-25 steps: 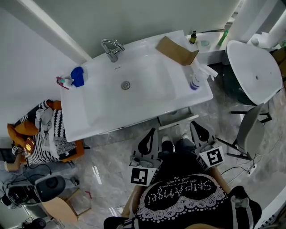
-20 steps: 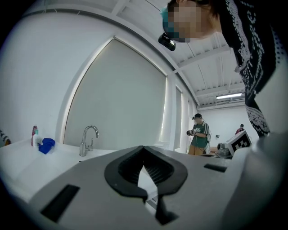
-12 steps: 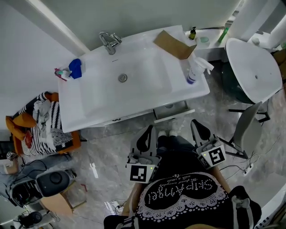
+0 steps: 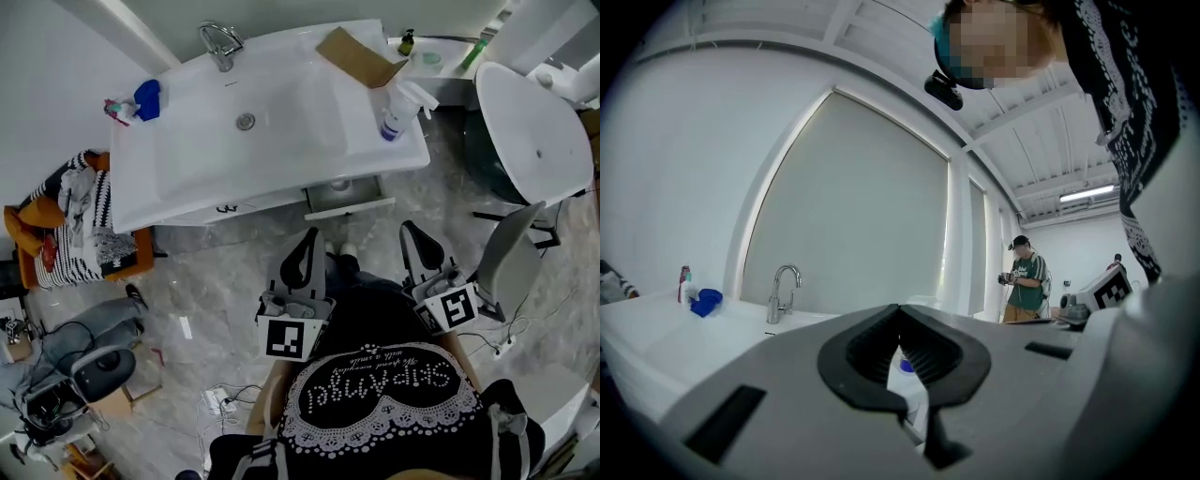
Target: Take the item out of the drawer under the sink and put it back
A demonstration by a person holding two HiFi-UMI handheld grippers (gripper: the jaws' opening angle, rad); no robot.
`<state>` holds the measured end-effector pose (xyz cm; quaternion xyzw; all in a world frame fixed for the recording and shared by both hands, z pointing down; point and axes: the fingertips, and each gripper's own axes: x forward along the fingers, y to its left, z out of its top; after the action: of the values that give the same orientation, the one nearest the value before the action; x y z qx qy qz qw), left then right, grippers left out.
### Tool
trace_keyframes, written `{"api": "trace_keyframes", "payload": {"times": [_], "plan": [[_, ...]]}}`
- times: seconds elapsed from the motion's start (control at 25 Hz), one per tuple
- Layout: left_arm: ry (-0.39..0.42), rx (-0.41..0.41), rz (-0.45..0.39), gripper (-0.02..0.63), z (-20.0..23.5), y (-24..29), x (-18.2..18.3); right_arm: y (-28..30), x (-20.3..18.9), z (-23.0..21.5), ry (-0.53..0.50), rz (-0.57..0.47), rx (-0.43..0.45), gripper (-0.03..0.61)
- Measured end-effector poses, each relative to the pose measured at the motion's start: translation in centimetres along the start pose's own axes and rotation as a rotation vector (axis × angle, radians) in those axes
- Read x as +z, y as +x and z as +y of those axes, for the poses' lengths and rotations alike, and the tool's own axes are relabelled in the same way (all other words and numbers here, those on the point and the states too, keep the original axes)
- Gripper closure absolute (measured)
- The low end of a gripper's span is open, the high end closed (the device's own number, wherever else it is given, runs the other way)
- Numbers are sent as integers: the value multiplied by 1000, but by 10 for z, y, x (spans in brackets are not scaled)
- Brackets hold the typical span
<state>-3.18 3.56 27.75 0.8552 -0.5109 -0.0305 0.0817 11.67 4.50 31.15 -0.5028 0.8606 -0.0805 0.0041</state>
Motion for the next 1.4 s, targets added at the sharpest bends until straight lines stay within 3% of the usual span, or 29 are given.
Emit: {"api": "trace_keyframes", "payload": {"times": [0.32, 0.92, 1.4], "plan": [[10, 10, -8, 611, -17, 0, -2, -9, -2, -7, -21, -4, 41, 560], [88, 36, -2, 611, -2, 7, -5, -4, 7, -21, -3, -49, 30, 560], [94, 31, -15, 611, -7, 9, -3, -11, -3, -30, -28, -13, 6, 560]]}}
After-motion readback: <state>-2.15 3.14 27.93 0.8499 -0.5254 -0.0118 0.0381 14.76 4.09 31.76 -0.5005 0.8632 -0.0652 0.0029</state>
